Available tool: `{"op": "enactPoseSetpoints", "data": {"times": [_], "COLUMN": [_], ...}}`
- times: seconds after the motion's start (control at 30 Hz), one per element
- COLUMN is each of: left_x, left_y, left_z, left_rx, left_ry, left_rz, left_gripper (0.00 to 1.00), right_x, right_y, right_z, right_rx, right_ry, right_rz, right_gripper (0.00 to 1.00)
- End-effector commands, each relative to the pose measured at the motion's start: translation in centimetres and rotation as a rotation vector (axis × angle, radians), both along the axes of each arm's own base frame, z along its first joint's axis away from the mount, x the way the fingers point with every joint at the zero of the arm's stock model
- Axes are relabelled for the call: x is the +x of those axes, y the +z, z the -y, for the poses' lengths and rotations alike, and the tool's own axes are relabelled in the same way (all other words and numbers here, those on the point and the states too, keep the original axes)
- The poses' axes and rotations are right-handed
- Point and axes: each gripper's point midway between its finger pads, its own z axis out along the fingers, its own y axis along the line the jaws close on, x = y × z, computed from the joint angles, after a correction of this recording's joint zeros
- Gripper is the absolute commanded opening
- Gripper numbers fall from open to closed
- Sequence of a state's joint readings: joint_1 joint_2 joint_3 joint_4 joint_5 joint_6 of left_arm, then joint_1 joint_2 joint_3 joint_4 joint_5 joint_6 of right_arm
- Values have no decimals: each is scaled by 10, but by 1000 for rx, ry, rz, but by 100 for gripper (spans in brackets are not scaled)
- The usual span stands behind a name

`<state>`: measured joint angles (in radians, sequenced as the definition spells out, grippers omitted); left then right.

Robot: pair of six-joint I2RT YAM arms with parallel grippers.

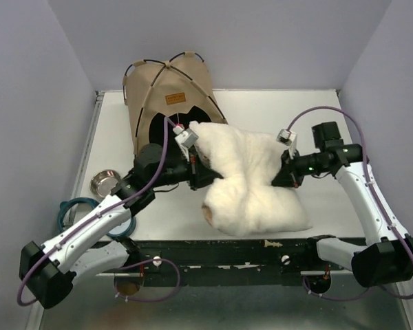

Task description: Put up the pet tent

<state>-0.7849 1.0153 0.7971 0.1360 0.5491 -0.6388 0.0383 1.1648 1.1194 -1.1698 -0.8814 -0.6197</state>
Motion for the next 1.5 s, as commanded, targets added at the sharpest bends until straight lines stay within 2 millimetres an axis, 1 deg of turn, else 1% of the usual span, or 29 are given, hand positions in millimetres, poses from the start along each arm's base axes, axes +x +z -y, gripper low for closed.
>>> {"op": "enactPoseSetpoints", "data": {"times": [0.0,0.07,0.2,0.27,0.3,0.37,0.43,0.47,0.5,0.6,0.63,0.67,0.7,0.73,0.77,0.8,0.87,0.93,0.97,1.0,1.07,1.13,1.23,1.27,1.33,1.37,1.4,1.43,1.47], "left_x": [17,34,62,80,88,102,109,111,112,112,113,114,115,119,121,125,136,152,160,169,185,203,227,234,246,248,248,246,241], "left_y": [-73,-78,-91,-89,-89,-96,-96,-95,-93,-99,-102,-103,-104,-102,-103,-103,-102,-96,-91,-86,-79,-74,-66,-63,-57,-58,-56,-52,-51], "left_z": [-61,-80,-117,-137,-144,-156,-165,-167,-168,-173,-175,-176,-176,-176,-176,-176,-179,-180,-180,-180,-179,-183,-190,-192,-198,-202,-204,-203,-201], "left_rx": [232,254,309,320,332,359,361,363,360,366,368,365,356,343,339,340,351,357,347,340,330,335,341,342,354,369,376,373,380], "left_ry": [87,137,251,343,377,425,459,475,489,532,553,569,584,598,603,612,638,653,661,673,692,731,796,817,865,883,889,876,849], "left_rz": [-175,-185,-202,-171,-173,-232,-253,-241,-225,-246,-266,-277,-281,-274,-269,-264,-244,-207,-185,-161,-131,-107,-67,-58,-44,-47,-40,-22,0], "left_gripper": [0,0,0,0,0,0,0,0,0,0,0,0,0,0,0,0,0,0,0,0,0,0,0,0,0,1,10,21,31], "right_x": [9,8,14,24,25,38,50,57,66,87,95,101,106,110,116,123,144,159,165,167,167,160,152,153,151,147,143,141,138], "right_y": [23,27,27,26,30,35,36,42,44,32,37,34,30,24,13,4,-13,-25,-27,-30,-24,-11,21,32,48,54,60,66,67], "right_z": [-74,-103,-145,-171,-184,-208,-229,-239,-249,-273,-282,-290,-297,-305,-312,-316,-313,-307,-301,-298,-293,-294,-296,-294,-289,-285,-281,-275,-271], "right_rx": [128,149,114,101,116,117,94,87,75,26,35,31,15,-3,-30,-51,-112,-164,-190,-204,-206,-175,-124,-111,-106,-107,-104,-100,-95], "right_ry": [14,42,93,126,127,123,127,124,111,87,71,69,63,71,66,48,-42,-94,-121,-118,-94,-23,53,52,67,80,105,115,136], "right_rz": [-39,-52,-17,16,-18,-19,-3,22,35,20,35,45,66,90,101,105,124,168,185,194,203,218,275,303,349,357,366,375,374], "right_gripper": [1,1,1,1,1,1,1,1,2,14,20,30,32,32,32,33,32,32,34,39,46,59,71,79,91,96,100,100,100]}}
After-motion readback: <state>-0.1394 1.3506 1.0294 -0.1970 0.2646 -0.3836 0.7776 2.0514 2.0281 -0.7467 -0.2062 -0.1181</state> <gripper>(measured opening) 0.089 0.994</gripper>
